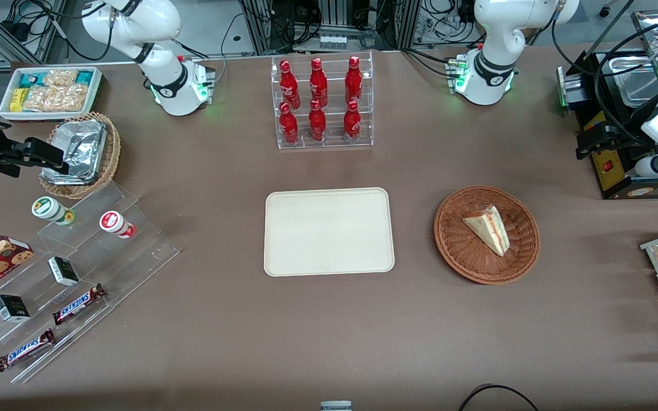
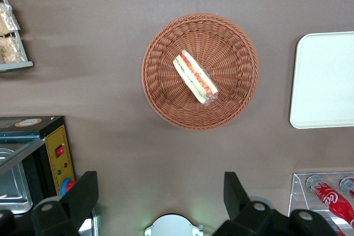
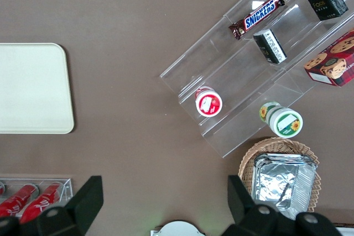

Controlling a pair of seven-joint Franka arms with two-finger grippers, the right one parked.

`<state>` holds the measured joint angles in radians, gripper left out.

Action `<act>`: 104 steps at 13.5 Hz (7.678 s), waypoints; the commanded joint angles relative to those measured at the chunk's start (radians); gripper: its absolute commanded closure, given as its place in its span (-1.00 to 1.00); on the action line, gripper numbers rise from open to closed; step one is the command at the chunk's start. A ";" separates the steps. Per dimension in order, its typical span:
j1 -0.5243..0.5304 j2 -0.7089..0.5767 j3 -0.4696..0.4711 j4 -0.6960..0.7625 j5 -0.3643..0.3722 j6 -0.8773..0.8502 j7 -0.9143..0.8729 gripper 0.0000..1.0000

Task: Place sandwich from basket to tray
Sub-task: 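Move the left gripper toward the wicker basket holding the sandwich, then lower the open left gripper over the wrapped sandwich in the basket, then close the left gripper on the sandwich and lift it, then carry the sandwich with the left gripper over the cream tray, then lower the sandwich onto the tray and open the left gripper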

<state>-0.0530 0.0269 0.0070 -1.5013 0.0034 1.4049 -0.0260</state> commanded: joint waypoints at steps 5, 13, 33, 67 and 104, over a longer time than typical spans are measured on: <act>-0.010 0.041 0.001 -0.048 0.006 0.032 0.020 -1.00; -0.013 -0.002 -0.009 -0.391 0.003 0.305 0.014 -1.00; -0.133 0.113 -0.021 -0.705 0.003 0.875 -0.910 -1.00; -0.198 0.333 -0.283 -0.254 0.018 0.580 -0.766 1.00; -0.554 0.723 -0.283 0.202 0.162 0.681 -1.151 -1.00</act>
<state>-0.6012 0.7756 -0.2774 -1.3293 0.1571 2.1036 -1.1569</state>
